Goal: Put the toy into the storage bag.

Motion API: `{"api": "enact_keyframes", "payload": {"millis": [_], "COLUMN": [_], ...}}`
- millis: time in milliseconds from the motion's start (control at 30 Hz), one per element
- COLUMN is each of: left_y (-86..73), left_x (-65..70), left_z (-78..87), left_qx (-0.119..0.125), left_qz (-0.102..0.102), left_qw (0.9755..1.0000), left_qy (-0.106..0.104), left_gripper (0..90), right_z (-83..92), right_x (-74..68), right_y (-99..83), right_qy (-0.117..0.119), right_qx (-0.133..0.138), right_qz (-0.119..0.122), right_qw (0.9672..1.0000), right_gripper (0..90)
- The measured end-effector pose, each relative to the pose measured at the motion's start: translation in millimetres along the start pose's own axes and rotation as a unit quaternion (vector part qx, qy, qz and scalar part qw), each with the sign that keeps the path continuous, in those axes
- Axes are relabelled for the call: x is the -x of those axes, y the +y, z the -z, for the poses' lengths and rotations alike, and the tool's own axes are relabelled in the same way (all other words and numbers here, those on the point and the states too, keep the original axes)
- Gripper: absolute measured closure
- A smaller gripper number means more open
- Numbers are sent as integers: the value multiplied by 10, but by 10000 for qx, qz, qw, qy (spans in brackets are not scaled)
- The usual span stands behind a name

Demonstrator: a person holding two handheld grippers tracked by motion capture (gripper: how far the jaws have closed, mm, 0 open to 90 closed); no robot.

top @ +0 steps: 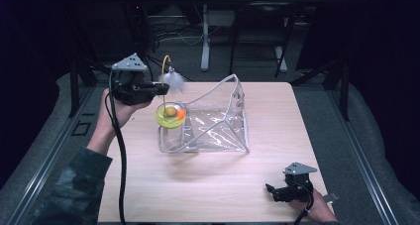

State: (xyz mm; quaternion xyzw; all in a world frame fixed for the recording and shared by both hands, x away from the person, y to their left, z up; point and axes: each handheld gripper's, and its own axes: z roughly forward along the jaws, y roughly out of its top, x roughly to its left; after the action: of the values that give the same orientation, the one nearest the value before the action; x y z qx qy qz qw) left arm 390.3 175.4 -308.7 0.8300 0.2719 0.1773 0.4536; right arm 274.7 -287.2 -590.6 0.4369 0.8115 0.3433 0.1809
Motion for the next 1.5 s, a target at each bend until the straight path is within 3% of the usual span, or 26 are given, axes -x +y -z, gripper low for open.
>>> {"api": "enact_keyframes", "payload": {"millis": [967, 1500], "left_y": [-40, -92], "left_x": [95, 143], "left_z": [-608, -898], "left_qx": [-401, -625], "left_qz": [-3, -5], "left_qw": [9983, 9966], "left_qy": [-434, -535], "left_gripper": [884, 884], "right_z": [2, 4], "right_x": [-1, 0], "right_y": [1, 2], "right_qy": [-5, -9], "right_qx": [-10, -23], "right_qz": [-4, 9], "right_qw": [10000, 10000], "right_gripper": [0, 0]}}
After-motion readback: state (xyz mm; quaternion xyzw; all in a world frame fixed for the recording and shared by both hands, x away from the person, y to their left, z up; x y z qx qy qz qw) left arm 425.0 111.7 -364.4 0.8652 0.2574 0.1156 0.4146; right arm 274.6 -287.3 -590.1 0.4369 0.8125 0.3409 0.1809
